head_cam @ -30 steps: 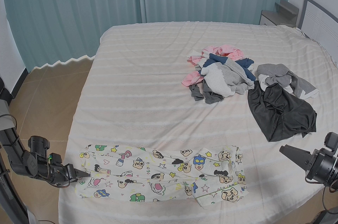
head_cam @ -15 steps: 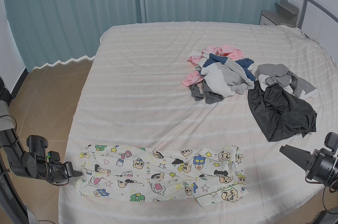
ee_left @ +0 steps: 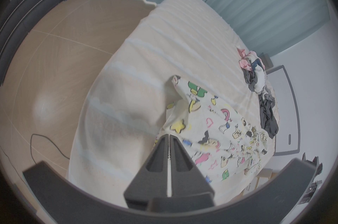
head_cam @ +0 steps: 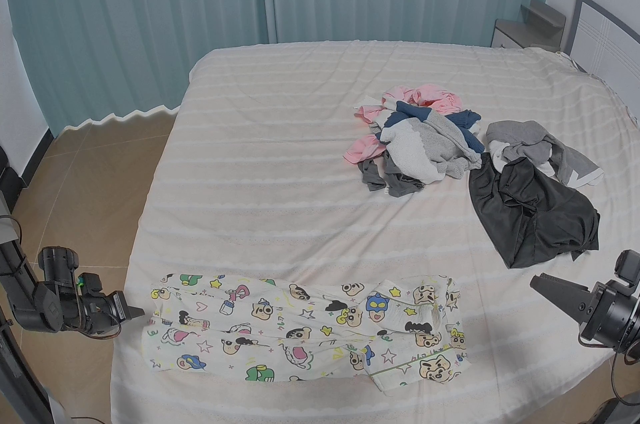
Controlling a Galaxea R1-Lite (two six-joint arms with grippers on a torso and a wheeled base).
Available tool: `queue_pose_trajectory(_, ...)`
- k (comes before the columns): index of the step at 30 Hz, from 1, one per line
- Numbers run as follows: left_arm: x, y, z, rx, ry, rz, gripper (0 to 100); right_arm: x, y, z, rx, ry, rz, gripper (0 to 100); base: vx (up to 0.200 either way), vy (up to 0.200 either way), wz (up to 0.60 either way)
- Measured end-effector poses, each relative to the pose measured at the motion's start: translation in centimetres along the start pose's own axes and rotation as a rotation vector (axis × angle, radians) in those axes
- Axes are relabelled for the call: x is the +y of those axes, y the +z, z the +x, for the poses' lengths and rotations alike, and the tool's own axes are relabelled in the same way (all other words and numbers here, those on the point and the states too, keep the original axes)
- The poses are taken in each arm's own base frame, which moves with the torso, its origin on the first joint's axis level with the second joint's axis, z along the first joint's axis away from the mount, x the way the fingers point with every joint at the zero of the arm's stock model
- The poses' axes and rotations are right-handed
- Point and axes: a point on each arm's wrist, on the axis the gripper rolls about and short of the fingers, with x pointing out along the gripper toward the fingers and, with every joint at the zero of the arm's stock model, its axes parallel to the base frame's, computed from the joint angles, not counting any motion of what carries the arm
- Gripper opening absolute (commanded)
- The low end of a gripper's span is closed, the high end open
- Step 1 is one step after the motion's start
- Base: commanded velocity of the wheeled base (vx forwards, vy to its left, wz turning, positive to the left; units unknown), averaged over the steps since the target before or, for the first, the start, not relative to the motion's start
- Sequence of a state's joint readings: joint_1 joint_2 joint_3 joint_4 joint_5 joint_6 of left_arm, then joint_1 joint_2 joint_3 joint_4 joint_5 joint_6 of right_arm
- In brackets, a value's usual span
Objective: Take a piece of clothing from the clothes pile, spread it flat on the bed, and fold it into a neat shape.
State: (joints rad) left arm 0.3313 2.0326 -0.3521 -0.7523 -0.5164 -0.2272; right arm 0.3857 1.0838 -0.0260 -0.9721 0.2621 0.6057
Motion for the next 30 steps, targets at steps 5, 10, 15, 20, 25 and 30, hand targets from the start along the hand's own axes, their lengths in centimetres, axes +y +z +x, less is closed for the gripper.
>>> queue_pose_trajectory(5, -0.1, 0.7, -0.1, -0.062, -0.013, -0.02, 0, 0.1, 0.1, -0.1, -0.007, 0.003, -0.002, 100, 0.0, 0.0, 0.0)
queue_pose_trajectory(10, 0.1, 0.8, -0.2, -0.074, -0.012, -0.037, 0, 0.1, 0.1, -0.1, -0.01, 0.005, -0.003, 100, 0.0, 0.0, 0.0)
queue_pose_trajectory(15, 0.3, 0.6, -0.4, -0.071, -0.014, -0.056, 0, 0.1, 0.1, -0.1, -0.011, 0.006, -0.003, 100, 0.0, 0.0, 0.0)
queue_pose_trajectory(20, 0.3, 0.6, -0.4, -0.069, -0.024, -0.062, 100, 0.1, 0.1, -0.1, -0.011, 0.007, -0.003, 100, 0.0, 0.0, 0.0)
queue_pose_trajectory(25, 0.0, 0.8, -0.5, -0.064, -0.075, -0.054, 100, 0.1, 0.1, -0.1, -0.011, 0.006, -0.003, 100, 0.0, 0.0, 0.0)
queue_pose_trajectory(30, -1.1, 0.9, -0.3, -0.057, -0.112, -0.028, 100, 0.1, 0.1, -0.1, -0.011, 0.006, -0.003, 100, 0.0, 0.0, 0.0)
